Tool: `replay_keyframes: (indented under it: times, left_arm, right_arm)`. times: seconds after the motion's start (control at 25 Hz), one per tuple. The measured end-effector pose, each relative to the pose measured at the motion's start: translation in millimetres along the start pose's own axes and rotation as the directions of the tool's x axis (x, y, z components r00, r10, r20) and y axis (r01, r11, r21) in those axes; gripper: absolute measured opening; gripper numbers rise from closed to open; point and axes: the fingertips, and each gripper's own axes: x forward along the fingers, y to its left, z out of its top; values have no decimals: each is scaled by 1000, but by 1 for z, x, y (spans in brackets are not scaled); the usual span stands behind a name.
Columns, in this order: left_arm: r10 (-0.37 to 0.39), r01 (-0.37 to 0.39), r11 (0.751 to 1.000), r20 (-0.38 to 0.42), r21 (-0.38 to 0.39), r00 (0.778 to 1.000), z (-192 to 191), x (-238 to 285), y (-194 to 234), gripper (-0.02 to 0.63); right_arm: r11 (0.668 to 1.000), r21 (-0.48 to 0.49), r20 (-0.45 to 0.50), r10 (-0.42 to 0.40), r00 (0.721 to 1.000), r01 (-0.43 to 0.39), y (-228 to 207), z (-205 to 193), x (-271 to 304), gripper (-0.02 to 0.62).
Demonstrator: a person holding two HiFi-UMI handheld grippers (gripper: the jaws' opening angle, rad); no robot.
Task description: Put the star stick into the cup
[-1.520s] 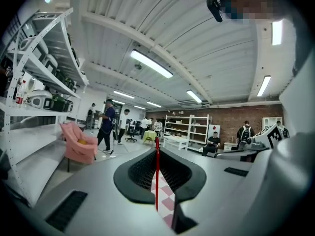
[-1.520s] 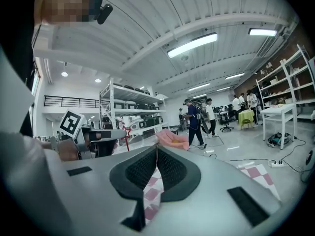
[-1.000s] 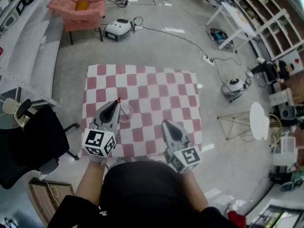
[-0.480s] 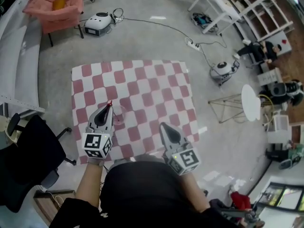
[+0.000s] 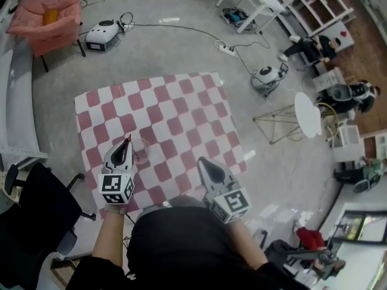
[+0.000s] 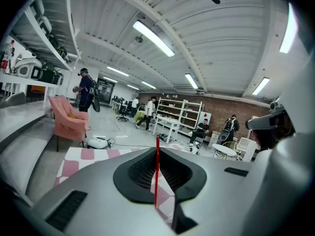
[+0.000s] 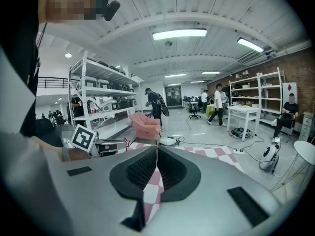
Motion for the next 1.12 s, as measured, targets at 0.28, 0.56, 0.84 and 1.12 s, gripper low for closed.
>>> replay_keyframes:
  times: [0.28,0.56,0.84,1.12]
  left_arm:
    - [-4,4,1000,-17,6,1000,-4,2,-5,73]
    - [10,-9,1000,-38,15,999,-3,-1,-9,165]
    - [35,-33,998,-28,47,999,11,-12,-21,204]
    - [74,-75,995,22,61,997,38,-35,-37,206]
  right_arm:
    - [1000,5,5,-17,1000,17,-1,-3,-9,17]
    - [1000,-4,24,6,1000,-6,0,0,-14,17]
    - [998,-4,49,68,997,-68,-3,1,-14,17]
    - [987,-17,93,160,983,-159,-1,14,-7,17]
